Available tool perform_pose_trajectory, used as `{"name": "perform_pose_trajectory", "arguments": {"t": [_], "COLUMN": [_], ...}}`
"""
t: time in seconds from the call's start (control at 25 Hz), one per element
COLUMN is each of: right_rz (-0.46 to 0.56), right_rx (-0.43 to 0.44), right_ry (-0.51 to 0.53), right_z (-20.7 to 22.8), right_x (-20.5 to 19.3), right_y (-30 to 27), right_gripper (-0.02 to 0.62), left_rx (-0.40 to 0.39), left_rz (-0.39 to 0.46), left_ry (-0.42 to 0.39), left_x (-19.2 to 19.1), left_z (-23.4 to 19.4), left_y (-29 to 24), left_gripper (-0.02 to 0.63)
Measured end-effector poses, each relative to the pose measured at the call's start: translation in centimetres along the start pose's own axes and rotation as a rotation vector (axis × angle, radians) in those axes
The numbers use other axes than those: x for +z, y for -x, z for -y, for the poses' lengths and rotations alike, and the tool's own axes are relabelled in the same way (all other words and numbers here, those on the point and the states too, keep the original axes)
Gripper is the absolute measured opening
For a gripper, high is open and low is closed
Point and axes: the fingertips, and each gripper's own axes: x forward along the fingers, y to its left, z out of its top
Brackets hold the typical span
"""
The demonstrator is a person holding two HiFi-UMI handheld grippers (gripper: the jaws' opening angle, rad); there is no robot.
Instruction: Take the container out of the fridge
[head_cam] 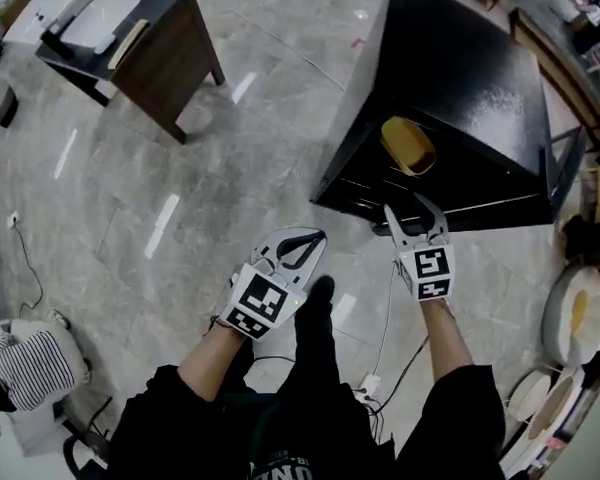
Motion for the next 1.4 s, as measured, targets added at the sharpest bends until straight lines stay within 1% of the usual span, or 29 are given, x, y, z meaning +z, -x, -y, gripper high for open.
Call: {"name": "perform_pose_trajectory", "arguments": {"t": [0.4, 0.68, 1.2, 1.4], "right_rz": [-0.055, -0.105, -0.242, -0.298], "right_rx": [0.013, 0.014, 0.029, 0.021], "right_ry": [0.028, 0.058, 0.129, 0.118], "right_z": [2.3, 4.3, 7.1, 8.7], "right_x": [-1.9, -2.9, -6.4, -8.1], "right_y": [-4.1, -7.2, -12.4, -14.1], "right_gripper": [0.19, 0.195, 0.195, 0.195], "left_rx": [0.034, 0.06, 0.111, 0.141], "left_rz": [-0.017, -0.023, -0.045, -0.054], "left_ry": [0.044, 0.06, 0.094, 0.11], "left_x": [-1.8, -2.2, -3.5, -4.2], "left_z": [-1.5, -3.1, -5.4, -6.5], "left_y": [0.3, 0.7, 1.2, 1.4], "left_gripper": [0.014, 0.014, 0.014, 0.014]}}
